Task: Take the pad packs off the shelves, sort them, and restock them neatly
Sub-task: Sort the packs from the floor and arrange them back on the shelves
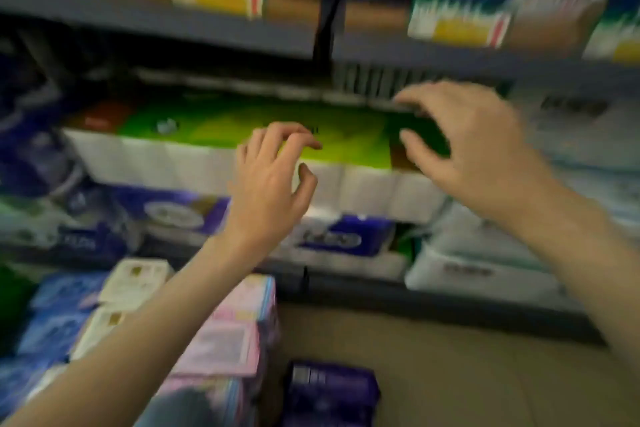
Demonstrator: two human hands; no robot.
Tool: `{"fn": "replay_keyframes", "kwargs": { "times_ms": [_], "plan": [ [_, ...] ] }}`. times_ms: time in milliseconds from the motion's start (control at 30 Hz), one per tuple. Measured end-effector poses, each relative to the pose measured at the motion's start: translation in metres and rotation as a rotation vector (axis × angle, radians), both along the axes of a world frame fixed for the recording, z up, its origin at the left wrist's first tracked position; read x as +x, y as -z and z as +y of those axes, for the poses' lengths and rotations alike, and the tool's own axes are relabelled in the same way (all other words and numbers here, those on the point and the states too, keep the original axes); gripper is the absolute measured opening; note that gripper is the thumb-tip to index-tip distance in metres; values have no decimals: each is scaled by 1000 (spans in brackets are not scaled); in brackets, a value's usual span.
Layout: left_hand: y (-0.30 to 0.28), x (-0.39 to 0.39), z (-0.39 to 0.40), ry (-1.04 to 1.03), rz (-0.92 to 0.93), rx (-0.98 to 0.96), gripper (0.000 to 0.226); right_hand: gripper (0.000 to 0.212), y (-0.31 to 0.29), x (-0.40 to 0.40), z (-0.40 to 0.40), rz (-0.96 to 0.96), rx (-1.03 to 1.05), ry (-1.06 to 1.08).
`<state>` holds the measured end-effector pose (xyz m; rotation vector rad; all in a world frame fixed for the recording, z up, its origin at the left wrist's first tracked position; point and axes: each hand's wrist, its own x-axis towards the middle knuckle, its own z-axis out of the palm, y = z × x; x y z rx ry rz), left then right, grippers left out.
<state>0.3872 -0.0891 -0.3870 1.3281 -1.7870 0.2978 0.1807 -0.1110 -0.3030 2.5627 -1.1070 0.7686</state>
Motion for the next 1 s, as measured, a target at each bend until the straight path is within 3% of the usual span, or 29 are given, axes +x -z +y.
{"fn": "replay_keyframes", "kwargs": {
  "times_ms": [200,300,367,467,533,667,867,933,1000],
  "plan": [
    [154,-20,43,105,-278,538,34,48,192,-17,29,502,699,62],
    [199,-29,61,212,-575,875,42,50,284,-22,42,735,948,0],
    [225,-30,75,284,-739,1052,46,53,334,-20,53,801,1099,-24],
    [251,-37,88,403,-927,1134,49,69,389,-11,70,839,1169,-59],
    [265,-42,92,462,-1024,1149,51,80,409,-5,73,782,1169,-45],
    [292,-50,103,466,-1036,1223,62,63,416,-10,61,474,1234,62],
    [330,-61,118,453,-1124,1313,97,65,373,-60,24,240,1216,396],
    [335,-65,118,461,-1165,1248,91,62,359,-74,24,186,1257,425],
    [329,-70,113,477,-1092,1234,81,59,349,-79,29,167,1263,416]
  ]
}}
